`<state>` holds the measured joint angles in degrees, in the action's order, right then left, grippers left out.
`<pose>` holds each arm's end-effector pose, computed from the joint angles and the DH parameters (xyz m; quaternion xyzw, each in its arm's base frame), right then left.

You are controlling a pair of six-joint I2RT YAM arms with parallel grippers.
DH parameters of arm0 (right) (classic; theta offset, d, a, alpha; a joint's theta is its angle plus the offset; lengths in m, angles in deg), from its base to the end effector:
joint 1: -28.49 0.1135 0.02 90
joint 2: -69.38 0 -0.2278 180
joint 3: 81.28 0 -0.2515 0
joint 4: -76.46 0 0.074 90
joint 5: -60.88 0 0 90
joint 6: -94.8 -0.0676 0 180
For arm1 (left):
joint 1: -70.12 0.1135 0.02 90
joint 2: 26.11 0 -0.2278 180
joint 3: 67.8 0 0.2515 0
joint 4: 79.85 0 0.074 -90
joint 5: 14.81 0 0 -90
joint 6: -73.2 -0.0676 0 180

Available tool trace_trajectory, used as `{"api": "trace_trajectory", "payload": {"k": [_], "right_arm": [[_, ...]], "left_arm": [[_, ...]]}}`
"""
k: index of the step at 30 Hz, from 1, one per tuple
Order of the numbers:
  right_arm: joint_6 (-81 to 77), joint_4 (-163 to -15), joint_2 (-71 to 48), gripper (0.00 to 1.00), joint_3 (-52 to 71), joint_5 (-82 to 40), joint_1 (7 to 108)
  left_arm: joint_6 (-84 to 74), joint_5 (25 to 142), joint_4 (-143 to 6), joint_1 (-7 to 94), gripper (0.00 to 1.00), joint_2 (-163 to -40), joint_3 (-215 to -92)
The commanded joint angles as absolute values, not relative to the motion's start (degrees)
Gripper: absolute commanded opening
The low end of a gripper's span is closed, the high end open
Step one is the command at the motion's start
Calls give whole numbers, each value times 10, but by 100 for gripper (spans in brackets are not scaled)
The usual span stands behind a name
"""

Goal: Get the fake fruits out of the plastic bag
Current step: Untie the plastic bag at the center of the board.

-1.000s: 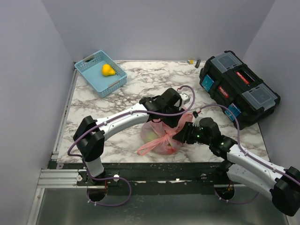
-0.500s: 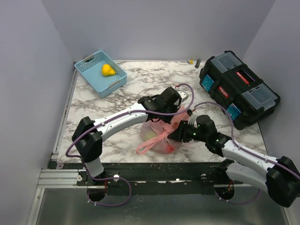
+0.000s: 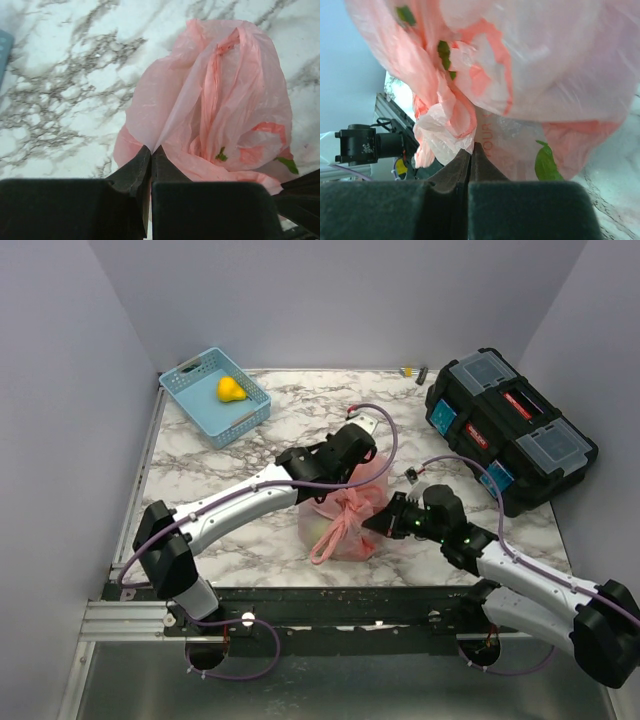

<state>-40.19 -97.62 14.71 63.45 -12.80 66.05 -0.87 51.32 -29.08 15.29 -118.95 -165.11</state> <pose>0.1874 0.1681 0.1564 -0.0216 0.8395 0.4394 0.3189 0.2389 -0.2915 0.2624 0.2298 0.8819 -0.0543 0.4080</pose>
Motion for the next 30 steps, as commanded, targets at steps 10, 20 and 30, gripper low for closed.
{"api": "trace_trajectory", "payload": {"k": [10, 20, 30], "right_arm": [[-421, -846, 213, 1, 654, -229, 663], [-305, -757, 239, 20, 570, -219, 663], [-199, -707, 111, 44, 372, -183, 676]], "left_arm": [[-19, 343, -331, 189, 0, -1116, -1612], [-20, 463, -332, 207, 0, -1111, -1620], [-19, 520, -316, 207, 0, -1128, -1639]]}}
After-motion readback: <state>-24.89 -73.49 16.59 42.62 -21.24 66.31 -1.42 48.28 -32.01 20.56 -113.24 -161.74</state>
